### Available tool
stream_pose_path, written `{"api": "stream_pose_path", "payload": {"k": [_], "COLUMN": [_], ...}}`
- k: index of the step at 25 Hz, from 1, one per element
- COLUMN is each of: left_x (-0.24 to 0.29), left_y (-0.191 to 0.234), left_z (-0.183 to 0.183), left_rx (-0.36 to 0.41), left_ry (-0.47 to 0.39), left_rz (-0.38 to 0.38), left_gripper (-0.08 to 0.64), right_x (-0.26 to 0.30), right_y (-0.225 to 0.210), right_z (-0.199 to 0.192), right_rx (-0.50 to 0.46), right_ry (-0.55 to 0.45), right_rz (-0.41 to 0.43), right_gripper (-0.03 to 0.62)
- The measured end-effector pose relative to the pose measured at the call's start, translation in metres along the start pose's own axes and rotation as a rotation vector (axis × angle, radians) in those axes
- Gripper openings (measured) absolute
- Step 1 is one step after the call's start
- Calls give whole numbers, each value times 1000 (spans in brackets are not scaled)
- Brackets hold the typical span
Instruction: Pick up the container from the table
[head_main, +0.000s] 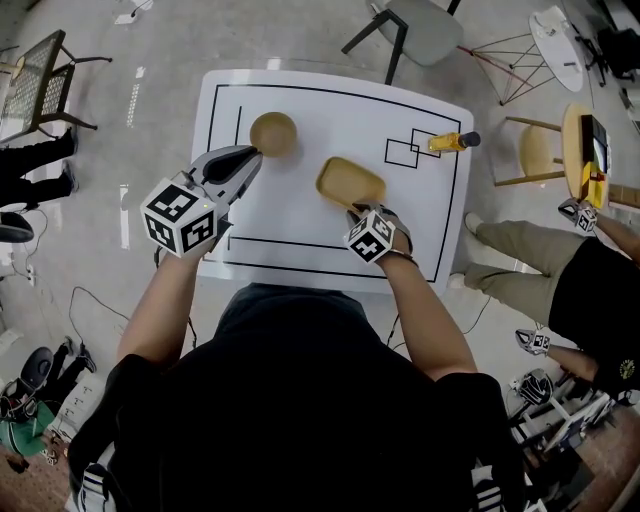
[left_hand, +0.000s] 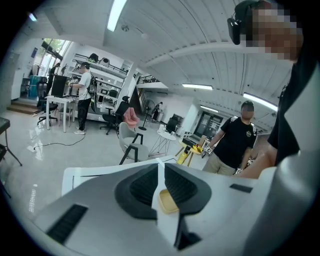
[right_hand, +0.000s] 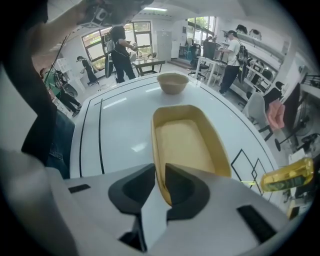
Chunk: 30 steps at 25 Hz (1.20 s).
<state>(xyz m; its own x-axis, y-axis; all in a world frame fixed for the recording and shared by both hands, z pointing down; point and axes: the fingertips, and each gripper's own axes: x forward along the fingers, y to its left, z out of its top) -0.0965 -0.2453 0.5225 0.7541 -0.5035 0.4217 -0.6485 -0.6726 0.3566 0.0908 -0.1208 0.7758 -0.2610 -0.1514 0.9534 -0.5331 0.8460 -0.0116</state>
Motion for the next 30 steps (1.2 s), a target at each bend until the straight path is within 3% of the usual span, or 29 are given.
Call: {"api": "stream_pose_path", "payload": {"k": [30], "left_x": [-11], "left_y": [-17], "left_z": [-1], "left_rx": [7], "left_ry": [-16], "left_rz": [4], "left_gripper": [46], "right_x": [-5], "right_y": [4], "right_z": [-6], "right_rx": [-89], "right_ry": [17], "right_rz": [-47], "right_gripper": [25]}}
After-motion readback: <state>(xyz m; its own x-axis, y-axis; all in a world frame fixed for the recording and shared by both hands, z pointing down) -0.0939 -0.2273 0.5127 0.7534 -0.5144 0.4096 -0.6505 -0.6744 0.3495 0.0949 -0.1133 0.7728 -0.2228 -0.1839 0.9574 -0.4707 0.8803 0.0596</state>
